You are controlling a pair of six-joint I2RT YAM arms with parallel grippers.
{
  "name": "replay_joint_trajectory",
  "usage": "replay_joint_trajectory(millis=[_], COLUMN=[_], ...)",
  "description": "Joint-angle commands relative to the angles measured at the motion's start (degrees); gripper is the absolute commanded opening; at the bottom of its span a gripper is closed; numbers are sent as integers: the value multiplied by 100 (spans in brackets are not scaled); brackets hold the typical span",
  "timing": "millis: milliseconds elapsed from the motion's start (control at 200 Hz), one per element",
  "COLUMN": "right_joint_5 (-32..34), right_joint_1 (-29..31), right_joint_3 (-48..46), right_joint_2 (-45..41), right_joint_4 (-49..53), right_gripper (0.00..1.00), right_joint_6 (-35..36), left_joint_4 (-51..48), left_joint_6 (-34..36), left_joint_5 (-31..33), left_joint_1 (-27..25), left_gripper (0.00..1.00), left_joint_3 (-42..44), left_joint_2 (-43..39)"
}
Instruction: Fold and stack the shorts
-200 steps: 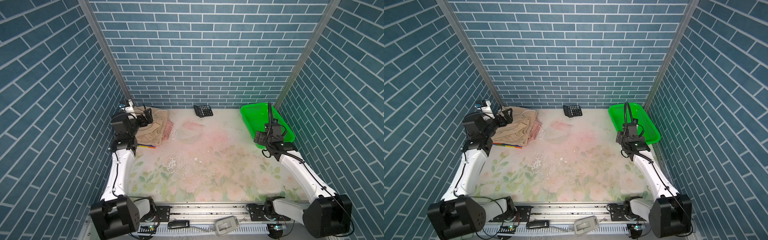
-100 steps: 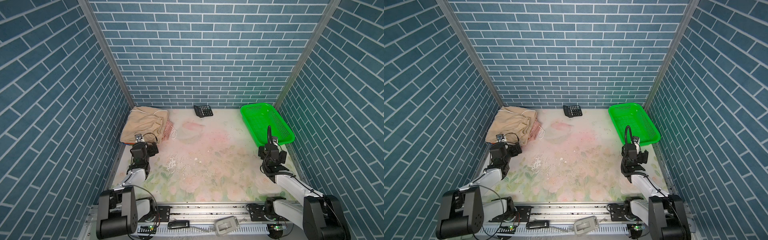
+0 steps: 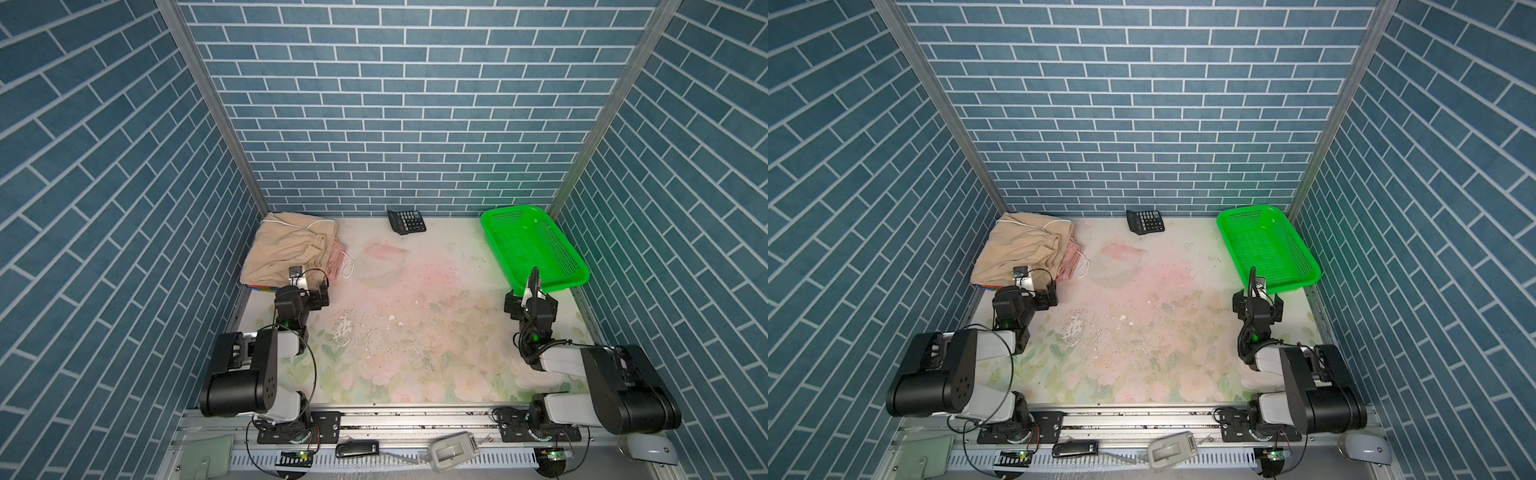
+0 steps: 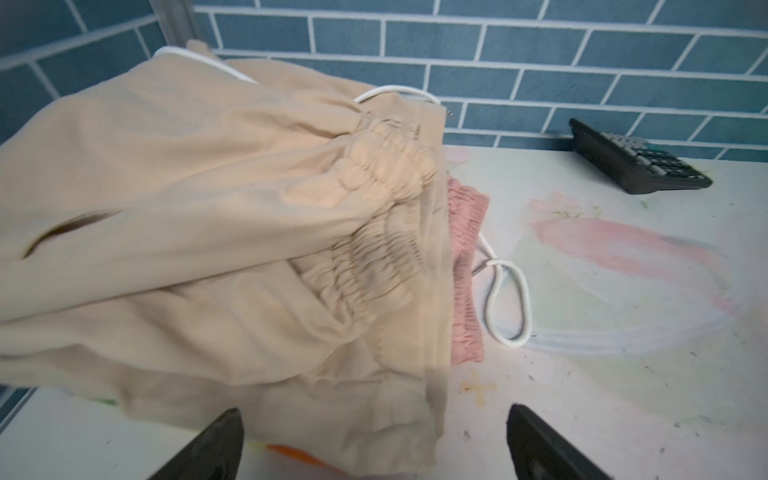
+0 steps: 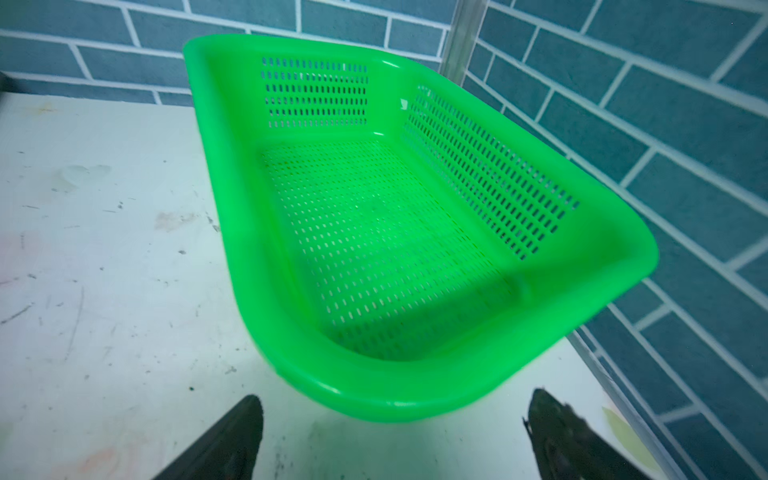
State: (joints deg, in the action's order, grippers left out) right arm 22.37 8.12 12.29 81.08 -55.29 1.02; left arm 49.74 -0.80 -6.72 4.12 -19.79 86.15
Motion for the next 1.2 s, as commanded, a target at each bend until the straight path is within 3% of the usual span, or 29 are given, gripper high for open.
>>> replay_joint_trajectory(millis=[0, 55, 195, 295, 350, 405, 560, 695, 1195], right_joint_5=[-231, -215, -301, -684, -772, -723, -847, -1090, -1127], right_joint_1=[1, -4, -89, -403, -430, -495, -805, -812, -832], right_joint_3=[43, -23, -46, -236, -120, 65, 532, 928, 899], right_joint_2=[522, 469, 530, 1166, 775, 925, 689, 719, 729], right_joint_4=[-1351, -1378, -1499, -2475, -1628, -1598, -305, 372, 303], right_gripper=[99, 99, 99, 99, 99, 99, 99, 99, 99], right_joint_6=[364, 271, 180, -17, -140, -147, -570, -474, -471], left_joint_4=[283, -53, 147, 110, 72, 45, 84, 78, 76], left_joint_6=[348, 418, 411, 414, 415, 418, 416, 414, 417], left_joint_5=[-67, -119, -121, -135, -123, -125, -128, -126, -127], left_joint_1=[-174, -190, -210, -211, -210, -210, -210, -210, -210], left_gripper=[100, 100, 100, 100, 100, 100, 100, 100, 100], left_joint_3=[-128, -199, -180, -179, -187, -198, -186, -191, -192], left_joint_2=[177, 72, 154, 129, 138, 122, 126, 138, 130])
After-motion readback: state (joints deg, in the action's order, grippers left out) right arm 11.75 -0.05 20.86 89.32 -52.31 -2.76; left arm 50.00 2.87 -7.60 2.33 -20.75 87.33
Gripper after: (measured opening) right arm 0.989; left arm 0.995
